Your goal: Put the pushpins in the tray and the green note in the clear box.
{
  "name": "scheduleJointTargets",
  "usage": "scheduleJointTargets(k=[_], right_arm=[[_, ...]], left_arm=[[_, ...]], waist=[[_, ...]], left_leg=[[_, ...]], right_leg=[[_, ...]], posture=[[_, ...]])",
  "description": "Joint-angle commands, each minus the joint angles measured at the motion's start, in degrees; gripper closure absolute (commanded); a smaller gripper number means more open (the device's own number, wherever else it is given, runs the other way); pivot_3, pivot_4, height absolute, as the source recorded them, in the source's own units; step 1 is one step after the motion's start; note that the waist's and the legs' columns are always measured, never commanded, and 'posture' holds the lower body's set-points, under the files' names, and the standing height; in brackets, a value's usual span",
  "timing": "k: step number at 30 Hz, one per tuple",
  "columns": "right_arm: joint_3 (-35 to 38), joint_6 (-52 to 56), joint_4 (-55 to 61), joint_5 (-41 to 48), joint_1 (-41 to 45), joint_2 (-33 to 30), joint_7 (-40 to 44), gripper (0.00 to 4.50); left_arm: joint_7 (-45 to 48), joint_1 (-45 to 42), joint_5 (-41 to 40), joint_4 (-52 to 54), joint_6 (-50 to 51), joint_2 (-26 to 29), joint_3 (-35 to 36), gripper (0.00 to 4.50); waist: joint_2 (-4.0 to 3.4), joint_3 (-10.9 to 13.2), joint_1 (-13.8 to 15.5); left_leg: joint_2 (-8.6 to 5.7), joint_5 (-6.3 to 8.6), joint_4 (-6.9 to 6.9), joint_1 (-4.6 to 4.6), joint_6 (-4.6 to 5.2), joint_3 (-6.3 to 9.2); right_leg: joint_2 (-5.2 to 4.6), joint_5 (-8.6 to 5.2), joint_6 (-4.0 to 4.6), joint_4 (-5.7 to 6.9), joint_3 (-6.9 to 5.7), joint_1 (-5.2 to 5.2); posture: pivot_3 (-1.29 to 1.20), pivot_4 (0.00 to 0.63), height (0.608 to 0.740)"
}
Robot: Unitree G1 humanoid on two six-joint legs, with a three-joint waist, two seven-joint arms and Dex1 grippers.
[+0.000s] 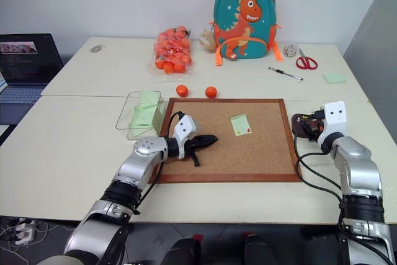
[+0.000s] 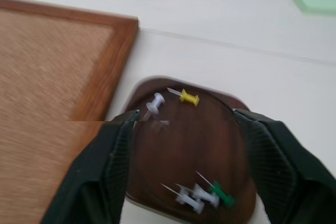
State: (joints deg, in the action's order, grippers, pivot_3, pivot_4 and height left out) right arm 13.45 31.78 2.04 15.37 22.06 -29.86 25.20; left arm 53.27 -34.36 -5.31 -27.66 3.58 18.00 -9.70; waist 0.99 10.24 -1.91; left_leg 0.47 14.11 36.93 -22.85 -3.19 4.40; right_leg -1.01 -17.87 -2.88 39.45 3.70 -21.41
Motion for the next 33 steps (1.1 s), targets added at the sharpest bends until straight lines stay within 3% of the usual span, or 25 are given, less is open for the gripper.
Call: scheduleJointTargets(k=[1,6,11,23,33], right_arm=[[-2.93,1.96,9.78,3.7,-2.1,2.14,2.04,0.56],[-11.5,1.17,13.23,1.31,-3.93,6.87,0.93,0.56],[-16.59,-2.4,7.36,-3.62,-1.96,11.7,-2.8,0.56],[-18.25,-6.62,0.06,-6.19,0.86,13.67,-1.99,0.56],[-18.15,-9.21,-5.29,-8.08,2.72,14.57,-1.89,2.37]], left_arm=[[-0.04,0.41,0.87,-0.7,0.26,-0.07,-0.81,4.5],[-0.15,0.28,0.89,-0.99,0.15,-0.26,-0.8,4.5],[-0.22,0.22,0.96,-1.26,-0.06,-0.5,-0.9,4.5],[-0.52,0.68,0.93,-0.81,0.14,-0.71,-0.92,4.5],[-0.48,1.0,0.86,-0.17,0.34,-0.72,-0.98,4.5]], waist=[[0.01,0.0,0.0],[0.0,0.0,-0.02],[0.0,0.0,0.02],[0.0,0.0,0.01],[0.0,0.0,0.0]], left_leg=[[0.0,0.0,0.0,0.0,0.0,0.02],[-0.01,0.0,0.02,0.0,0.0,0.03],[-0.02,0.0,0.03,0.0,0.0,0.02],[-0.02,0.0,0.02,0.01,0.0,0.03],[-0.02,0.0,0.02,0.01,0.0,0.04]], right_leg=[[0.01,0.0,0.0,-0.02,-0.03,0.02],[0.0,0.0,0.0,-0.02,-0.03,0.01],[-0.01,0.0,0.0,-0.02,-0.03,0.01],[-0.01,0.0,0.0,-0.02,-0.05,0.0],[-0.01,0.0,0.0,-0.02,-0.06,0.01]], posture=[[0.0,0.15,0.74],[0.0,0.15,0.74],[0.0,0.15,0.74],[0.0,0.15,0.74],[0.0,0.15,0.74]])
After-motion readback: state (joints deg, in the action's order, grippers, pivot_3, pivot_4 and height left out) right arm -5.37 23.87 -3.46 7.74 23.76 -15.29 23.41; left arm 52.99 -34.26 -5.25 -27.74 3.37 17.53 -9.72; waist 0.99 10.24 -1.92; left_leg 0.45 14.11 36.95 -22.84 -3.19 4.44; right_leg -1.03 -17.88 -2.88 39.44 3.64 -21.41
